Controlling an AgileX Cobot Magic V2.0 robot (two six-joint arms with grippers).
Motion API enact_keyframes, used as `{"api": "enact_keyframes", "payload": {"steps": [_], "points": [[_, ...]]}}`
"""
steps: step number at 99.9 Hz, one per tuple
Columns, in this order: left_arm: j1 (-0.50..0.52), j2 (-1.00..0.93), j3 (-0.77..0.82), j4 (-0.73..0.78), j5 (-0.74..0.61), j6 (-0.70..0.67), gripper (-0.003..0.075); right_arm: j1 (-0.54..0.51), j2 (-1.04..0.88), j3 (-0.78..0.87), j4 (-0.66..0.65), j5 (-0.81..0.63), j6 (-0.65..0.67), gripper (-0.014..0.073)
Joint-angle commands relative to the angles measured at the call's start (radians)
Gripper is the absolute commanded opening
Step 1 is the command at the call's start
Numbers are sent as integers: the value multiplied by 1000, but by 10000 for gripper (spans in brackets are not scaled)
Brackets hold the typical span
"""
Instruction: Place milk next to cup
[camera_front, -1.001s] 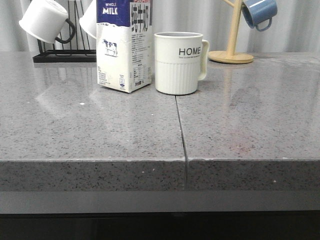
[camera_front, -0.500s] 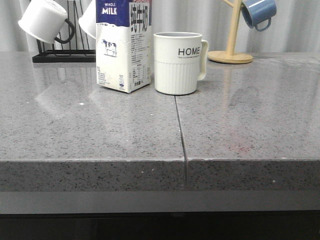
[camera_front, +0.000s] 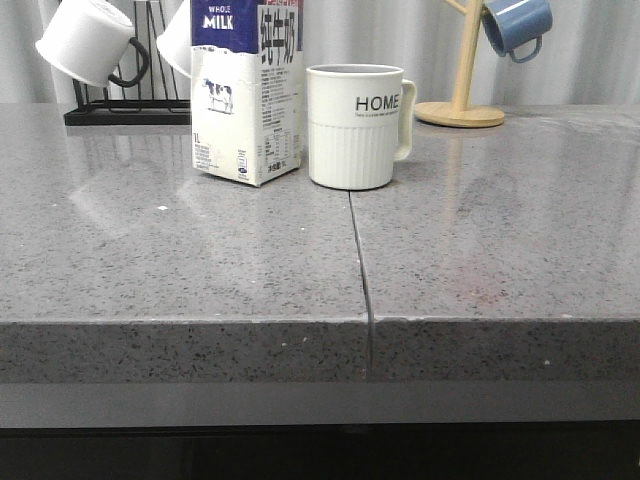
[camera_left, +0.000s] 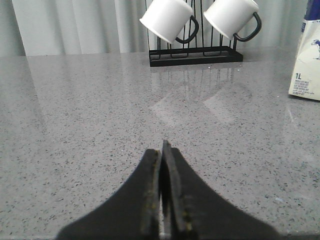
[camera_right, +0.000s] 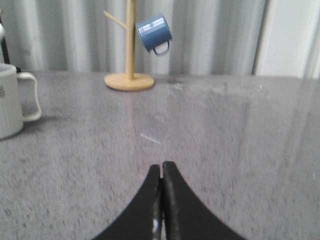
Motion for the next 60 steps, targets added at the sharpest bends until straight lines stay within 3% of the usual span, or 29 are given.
{"api": "enact_keyframes", "payload": {"steps": [1,13,60], "points": [[3,-31,45,-2,-81,-3,-20,-16,-33,14,31,-41,-7,-55],[3,-31,45,-2,-81,-3,-20,-18,-105,14,31,45,-7,-55],[3,-31,45,-2,-81,-3,-20,-18,-100,14,-38,30,40,-55]]}}
